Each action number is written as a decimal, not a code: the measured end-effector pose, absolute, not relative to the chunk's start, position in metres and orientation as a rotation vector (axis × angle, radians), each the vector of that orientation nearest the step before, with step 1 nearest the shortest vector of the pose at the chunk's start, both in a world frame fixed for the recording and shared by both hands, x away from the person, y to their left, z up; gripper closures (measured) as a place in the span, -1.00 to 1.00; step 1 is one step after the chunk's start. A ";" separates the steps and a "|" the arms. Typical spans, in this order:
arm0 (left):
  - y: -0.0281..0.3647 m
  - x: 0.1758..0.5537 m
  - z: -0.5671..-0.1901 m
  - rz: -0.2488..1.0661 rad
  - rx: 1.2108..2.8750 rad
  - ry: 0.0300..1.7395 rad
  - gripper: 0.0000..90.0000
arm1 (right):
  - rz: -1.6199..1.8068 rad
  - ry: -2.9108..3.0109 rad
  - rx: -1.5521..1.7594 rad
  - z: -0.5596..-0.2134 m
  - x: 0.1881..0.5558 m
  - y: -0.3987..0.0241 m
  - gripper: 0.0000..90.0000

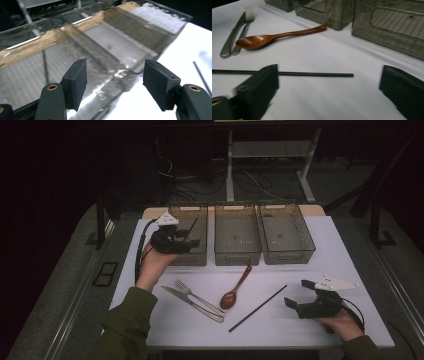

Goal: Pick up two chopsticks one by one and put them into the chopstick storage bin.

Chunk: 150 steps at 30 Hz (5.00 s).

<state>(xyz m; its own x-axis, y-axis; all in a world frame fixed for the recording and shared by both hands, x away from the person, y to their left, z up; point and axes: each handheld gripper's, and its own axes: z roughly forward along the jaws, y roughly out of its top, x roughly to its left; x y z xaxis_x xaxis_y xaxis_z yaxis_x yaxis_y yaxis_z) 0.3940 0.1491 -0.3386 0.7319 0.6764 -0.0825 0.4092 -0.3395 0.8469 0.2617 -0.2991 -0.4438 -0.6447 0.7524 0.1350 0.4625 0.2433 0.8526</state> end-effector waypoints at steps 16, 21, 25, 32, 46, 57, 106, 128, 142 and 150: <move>0.103 0.346 -0.358 0.254 2.013 0.690 -0.29 | 1.337 2.254 1.126 -0.446 0.261 -0.297 -0.97; 0.095 0.334 -0.370 0.219 2.020 0.664 -0.29 | 1.335 2.252 1.125 -0.446 0.262 -0.297 -0.97; 0.088 0.324 -0.380 0.199 2.027 0.634 -0.27 | 1.333 2.255 1.121 -0.447 0.262 -0.296 -0.97; 0.079 0.305 -0.394 0.182 2.043 0.592 -0.17 | 1.332 2.256 1.122 -0.446 0.261 -0.297 -0.97; 0.055 0.273 -0.415 0.086 2.072 0.554 0.22 | 1.332 2.258 1.117 -0.447 0.262 -0.297 -0.97; 0.034 0.267 -0.440 0.030 2.161 0.535 0.55 | 1.328 2.256 1.116 -0.446 0.262 -0.297 -0.97; 0.022 0.268 -0.447 0.060 2.233 0.548 0.89 | 1.327 2.250 1.105 -0.445 0.262 -0.299 -0.97; 0.049 0.276 -0.417 0.070 2.120 0.548 0.89 | 1.303 2.277 1.089 -0.449 0.262 -0.295 -0.97; 0.076 0.285 -0.395 0.109 2.045 0.540 0.89 | 1.300 2.281 1.085 -0.449 0.262 -0.294 -0.97; 0.091 0.291 -0.386 0.126 2.018 0.567 0.89 | 1.302 2.281 1.085 -0.449 0.262 -0.295 -0.97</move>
<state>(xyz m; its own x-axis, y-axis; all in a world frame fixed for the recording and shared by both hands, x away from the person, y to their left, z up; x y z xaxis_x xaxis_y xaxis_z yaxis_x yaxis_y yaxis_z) 0.2915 0.0909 -0.3857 0.8850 0.4420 -0.1462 0.3385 -0.3951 0.8540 0.2617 -0.2945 -0.4491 -0.6704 0.7345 0.1051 0.4639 0.3044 0.8319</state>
